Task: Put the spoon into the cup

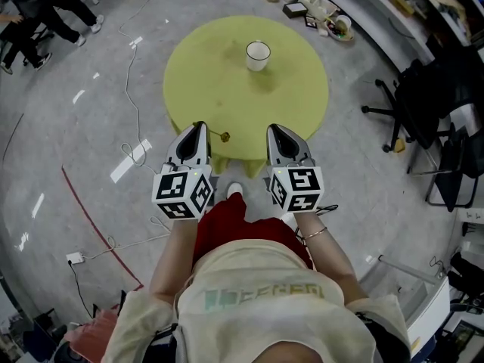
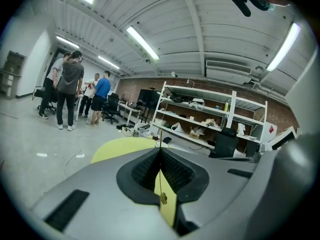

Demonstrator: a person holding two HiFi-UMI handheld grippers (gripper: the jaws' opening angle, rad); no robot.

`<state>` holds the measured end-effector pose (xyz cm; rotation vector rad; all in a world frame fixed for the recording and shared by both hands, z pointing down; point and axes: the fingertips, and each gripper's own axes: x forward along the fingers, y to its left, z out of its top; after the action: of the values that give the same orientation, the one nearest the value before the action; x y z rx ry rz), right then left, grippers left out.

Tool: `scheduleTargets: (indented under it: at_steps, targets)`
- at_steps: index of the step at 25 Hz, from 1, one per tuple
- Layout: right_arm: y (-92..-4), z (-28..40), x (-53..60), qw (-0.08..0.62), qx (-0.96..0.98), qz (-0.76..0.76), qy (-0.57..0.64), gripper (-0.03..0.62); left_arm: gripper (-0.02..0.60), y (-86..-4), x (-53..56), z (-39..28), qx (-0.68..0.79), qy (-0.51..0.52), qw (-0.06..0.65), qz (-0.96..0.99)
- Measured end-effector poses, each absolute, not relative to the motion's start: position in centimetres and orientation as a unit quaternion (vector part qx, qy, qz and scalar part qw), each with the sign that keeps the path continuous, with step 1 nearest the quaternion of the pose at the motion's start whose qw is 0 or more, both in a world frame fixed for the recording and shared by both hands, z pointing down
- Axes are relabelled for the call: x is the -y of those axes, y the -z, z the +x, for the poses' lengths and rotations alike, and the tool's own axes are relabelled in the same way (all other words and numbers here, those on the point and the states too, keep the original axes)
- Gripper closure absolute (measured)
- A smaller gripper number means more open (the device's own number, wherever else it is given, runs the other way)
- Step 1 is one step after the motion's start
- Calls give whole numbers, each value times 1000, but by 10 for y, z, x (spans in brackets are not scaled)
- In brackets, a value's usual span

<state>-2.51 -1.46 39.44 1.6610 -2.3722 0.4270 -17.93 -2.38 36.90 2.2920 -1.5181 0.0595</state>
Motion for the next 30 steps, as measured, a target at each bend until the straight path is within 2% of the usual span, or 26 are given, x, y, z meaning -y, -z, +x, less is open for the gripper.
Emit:
scheduleTargets:
  at_steps: [11,30]
  targets:
    - [-389,-35,49,101,797,579,-140,557,558,-369,67,-199,534,-21,188,824]
    - [-398,16,100,87,774,604,-167,557,558,-368,139,-146,509,-23,183,841]
